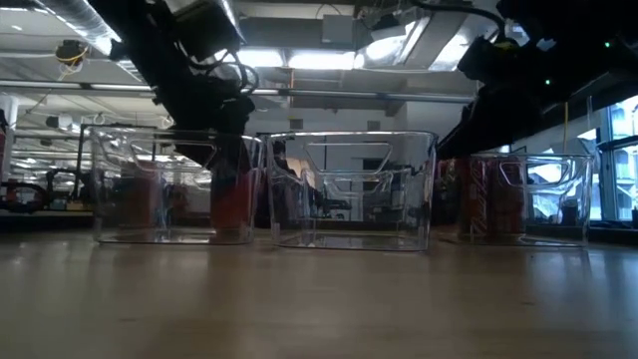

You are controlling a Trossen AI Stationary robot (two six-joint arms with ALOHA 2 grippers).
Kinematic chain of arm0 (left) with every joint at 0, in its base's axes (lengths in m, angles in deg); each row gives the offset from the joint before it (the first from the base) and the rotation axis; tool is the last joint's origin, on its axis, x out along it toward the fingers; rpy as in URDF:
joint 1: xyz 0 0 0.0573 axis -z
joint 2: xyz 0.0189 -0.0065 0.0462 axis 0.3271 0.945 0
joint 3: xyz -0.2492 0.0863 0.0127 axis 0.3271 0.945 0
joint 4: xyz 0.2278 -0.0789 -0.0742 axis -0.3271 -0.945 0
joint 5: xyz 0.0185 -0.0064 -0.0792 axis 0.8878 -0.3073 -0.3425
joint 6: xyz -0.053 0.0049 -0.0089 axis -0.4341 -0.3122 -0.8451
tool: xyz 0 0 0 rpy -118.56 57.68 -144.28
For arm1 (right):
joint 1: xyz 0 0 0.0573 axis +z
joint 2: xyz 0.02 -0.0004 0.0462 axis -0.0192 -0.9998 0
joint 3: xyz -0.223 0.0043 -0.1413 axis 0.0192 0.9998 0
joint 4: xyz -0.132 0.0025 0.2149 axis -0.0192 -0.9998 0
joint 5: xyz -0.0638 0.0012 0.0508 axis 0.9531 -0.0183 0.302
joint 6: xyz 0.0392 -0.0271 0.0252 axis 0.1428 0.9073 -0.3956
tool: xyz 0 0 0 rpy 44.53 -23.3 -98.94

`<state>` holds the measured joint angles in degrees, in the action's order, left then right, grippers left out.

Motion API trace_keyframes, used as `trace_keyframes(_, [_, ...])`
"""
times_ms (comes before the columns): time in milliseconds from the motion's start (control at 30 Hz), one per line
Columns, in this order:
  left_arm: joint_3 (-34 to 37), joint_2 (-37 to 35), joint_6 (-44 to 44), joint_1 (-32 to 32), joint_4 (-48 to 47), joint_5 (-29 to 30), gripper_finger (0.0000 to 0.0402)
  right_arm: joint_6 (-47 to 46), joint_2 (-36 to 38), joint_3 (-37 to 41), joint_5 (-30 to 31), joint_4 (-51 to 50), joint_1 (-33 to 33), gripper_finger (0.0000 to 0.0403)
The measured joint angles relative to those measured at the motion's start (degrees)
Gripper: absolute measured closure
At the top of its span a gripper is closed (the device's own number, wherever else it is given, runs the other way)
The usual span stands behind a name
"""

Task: Sort soda cans
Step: Put the orange soda can into the left transparent bin

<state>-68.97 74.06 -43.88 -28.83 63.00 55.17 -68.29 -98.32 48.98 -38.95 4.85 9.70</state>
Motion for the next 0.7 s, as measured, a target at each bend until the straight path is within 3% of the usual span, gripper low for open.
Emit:
trace_keyframes(133, [0.4,0.2,6.4,-2.8,3.4,-0.6,0.0101,1.2,-2.2,0.0,0.0,2.4,0.0,0.0056])
trace_keyframes(333, [0.4,0.2,12.8,-7.4,5.1,-6.3,0.0099,1.6,-3.3,0.0,0.0,2.9,0.0,0.0056])
trace_keyframes(700, [0.6,0.3,21.0,-10.3,8.7,-11.8,0.0096,1.7,-3.3,0.0,0.0,3.4,0.0,0.0056])
